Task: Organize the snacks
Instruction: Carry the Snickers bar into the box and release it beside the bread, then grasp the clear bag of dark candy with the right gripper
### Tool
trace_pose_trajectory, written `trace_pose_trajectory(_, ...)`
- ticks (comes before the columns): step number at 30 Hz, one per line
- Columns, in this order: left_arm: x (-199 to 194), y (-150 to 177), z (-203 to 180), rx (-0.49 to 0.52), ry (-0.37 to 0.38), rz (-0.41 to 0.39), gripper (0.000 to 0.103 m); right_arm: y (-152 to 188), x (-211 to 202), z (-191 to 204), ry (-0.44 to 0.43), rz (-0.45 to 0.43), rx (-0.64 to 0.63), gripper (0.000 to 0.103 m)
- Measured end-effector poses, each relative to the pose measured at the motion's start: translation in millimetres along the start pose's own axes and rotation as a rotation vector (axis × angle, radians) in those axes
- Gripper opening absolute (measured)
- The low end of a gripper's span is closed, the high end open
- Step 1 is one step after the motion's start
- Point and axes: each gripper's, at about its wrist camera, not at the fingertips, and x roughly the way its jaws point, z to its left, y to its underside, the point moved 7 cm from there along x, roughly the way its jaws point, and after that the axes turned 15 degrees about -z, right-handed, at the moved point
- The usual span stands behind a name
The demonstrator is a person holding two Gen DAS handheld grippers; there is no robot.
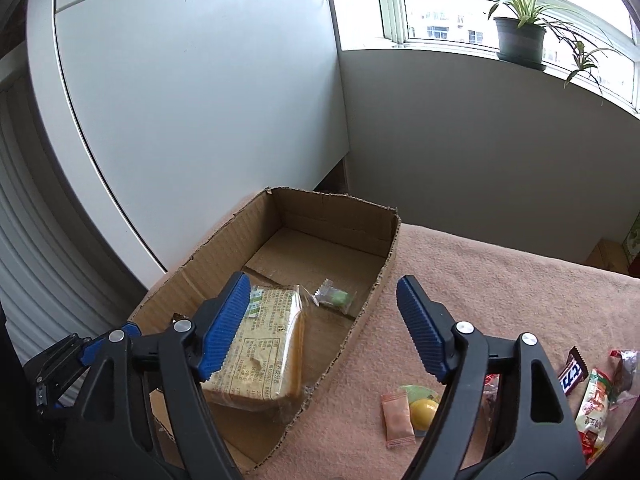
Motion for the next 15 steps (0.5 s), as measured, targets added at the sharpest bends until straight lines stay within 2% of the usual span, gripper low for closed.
trace_pose_trajectory(8,-4.7,-3.6,-27.8,0.014,0.041,-0.014,0.051,-0.9,-34.8,-33.6,0.076,-0.019,-0.035,0.078)
trace_pose_trajectory(15,-2.6,1.2,-66.4,0.039,0.096,-0.003,0.051,6.6,-76.5,-100.4,0.189,-0.032,-0.009,0.078)
